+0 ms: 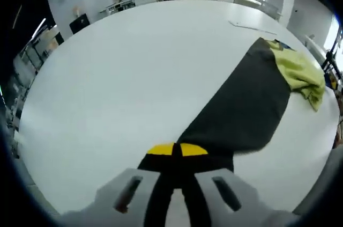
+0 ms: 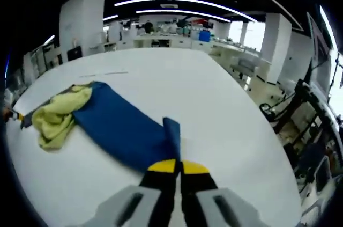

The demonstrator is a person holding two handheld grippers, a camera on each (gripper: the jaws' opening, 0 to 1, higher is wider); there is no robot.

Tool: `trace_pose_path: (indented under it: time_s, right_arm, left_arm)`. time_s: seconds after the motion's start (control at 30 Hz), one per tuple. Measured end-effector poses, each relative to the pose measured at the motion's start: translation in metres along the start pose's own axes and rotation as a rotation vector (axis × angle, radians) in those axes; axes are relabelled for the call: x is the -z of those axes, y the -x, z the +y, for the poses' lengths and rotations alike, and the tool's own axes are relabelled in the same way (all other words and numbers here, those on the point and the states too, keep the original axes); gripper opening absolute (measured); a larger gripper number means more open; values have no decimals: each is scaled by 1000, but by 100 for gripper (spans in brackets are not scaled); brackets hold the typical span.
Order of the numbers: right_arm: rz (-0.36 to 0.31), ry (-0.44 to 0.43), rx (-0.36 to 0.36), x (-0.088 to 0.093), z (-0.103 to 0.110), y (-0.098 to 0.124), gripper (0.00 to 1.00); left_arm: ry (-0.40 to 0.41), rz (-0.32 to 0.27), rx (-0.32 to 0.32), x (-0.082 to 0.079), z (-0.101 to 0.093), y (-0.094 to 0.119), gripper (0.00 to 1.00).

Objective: Fold the garment on the visible template until the final outline fits inside the template.

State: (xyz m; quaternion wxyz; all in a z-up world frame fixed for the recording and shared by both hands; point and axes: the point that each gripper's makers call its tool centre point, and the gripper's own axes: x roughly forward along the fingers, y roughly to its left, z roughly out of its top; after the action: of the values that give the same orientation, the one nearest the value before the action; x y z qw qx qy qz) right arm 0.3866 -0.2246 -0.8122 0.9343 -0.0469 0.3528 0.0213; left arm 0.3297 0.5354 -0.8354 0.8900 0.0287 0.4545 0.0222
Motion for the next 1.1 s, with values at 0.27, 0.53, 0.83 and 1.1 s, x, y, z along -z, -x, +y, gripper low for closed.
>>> trace_pose_path:
  time_s: [0.27,0.53,0.83,1.1]
  right_arm:
    - [35,36,35,-2,-20,-15,0]
    - [49,28,56,0,-34,-16,0]
    - [64,40,36,6,-31,-17,0]
    - [-10,53,-80,-10,-9,-13,34]
  left_arm:
    - [-40,19,-13,-8,14,-12,0]
    - [-2,5,-41,-19,33,-19,0]
    - [8,3,-34,-18,48,-23,5]
    - [-15,-143,52,-28,21,-3,45]
